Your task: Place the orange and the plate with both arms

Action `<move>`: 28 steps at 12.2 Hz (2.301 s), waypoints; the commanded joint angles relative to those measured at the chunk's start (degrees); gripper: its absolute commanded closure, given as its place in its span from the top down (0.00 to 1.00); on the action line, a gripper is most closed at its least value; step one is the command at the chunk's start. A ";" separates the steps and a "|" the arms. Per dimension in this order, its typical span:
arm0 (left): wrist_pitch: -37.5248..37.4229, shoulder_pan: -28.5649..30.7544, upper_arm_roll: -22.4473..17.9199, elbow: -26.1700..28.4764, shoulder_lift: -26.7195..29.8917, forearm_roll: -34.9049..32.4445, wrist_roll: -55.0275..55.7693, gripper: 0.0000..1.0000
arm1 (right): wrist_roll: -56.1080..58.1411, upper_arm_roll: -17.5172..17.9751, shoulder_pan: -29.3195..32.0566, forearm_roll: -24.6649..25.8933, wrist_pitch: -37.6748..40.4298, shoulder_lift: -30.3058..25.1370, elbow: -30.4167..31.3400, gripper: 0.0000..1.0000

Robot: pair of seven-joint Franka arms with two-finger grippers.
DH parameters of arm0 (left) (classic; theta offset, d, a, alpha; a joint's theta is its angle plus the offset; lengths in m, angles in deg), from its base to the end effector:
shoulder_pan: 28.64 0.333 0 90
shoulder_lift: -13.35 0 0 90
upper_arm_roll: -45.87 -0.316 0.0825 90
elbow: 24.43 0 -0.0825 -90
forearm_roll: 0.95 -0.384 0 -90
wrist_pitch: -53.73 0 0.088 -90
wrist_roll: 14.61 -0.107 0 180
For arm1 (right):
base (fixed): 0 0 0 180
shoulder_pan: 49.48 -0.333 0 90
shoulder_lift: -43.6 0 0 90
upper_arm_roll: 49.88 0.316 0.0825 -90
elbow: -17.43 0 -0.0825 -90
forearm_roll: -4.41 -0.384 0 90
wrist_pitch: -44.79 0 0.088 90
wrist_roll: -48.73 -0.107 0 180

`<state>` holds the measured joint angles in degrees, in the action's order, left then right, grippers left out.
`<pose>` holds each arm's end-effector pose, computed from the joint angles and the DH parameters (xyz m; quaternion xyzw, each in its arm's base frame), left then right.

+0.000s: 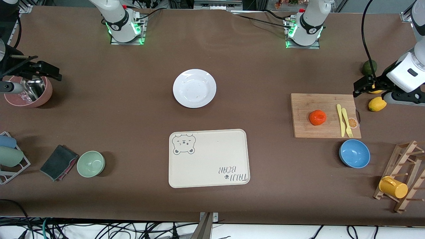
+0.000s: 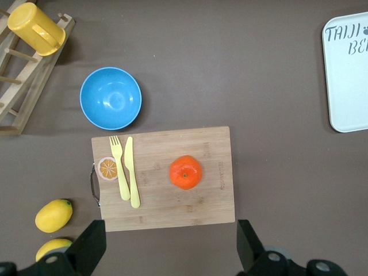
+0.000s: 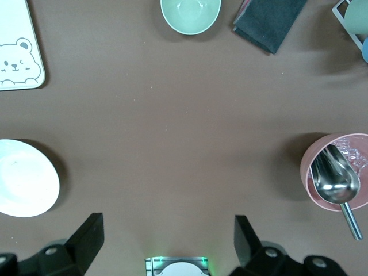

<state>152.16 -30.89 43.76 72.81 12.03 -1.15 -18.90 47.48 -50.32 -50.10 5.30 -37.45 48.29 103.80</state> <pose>0.5695 -0.0013 0.5643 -0.9992 0.0389 0.0012 0.0021 0.5641 0.0001 0.5974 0.9970 -0.0098 -0.0768 0.0090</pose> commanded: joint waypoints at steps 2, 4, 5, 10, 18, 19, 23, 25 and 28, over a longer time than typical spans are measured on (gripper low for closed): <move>-0.34 0.06 0.26 -0.74 0.17 -1.99 0.07 1.00 | 0.11 0.36 0.36 -0.72 1.20 -0.20 -1.02 1.00; -0.25 0.06 0.26 -0.74 0.17 -2.08 0.16 1.00 | 0.11 0.36 0.36 -0.72 1.29 -0.20 -1.02 1.00; -0.25 0.06 0.17 -0.74 0.17 -1.99 0.16 1.00 | 0.11 0.36 0.36 -0.72 1.29 -0.20 -1.02 1.00; -0.25 0.06 0.26 -0.74 0.17 -2.08 0.16 1.00 | 0.02 0.36 0.36 -0.72 1.29 -0.29 -1.02 1.00; -0.34 0.06 0.26 -0.74 0.17 -2.08 0.16 1.00 | 0.28 0.44 0.36 -0.63 1.38 -0.29 -1.02 1.00; -0.25 0.06 0.26 -0.74 0.17 -2.08 0.16 1.00 | 0.37 0.44 0.36 -0.63 1.55 -0.20 -1.02 1.00; -0.52 0.41 -0.09 -0.48 -0.87 -1.73 -0.02 1.00 | 5.82 0.27 0.36 -0.63 1.55 -0.20 -1.02 1.00; -0.17 0.32 0.00 -0.74 -4.56 -1.11 -0.28 1.00 | 5.73 0.18 0.36 -0.63 1.46 -0.29 -1.02 1.00; 0.01 0.14 0.09 -0.83 -7.11 -1.20 0.16 1.00 | 5.56 0.18 0.36 -0.72 1.46 -0.20 -1.02 1.00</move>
<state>152.33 -30.71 43.75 73.12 6.42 -1.15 -18.90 52.04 -50.22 -50.11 5.30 -37.06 48.27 103.77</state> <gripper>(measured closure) 0.000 0.000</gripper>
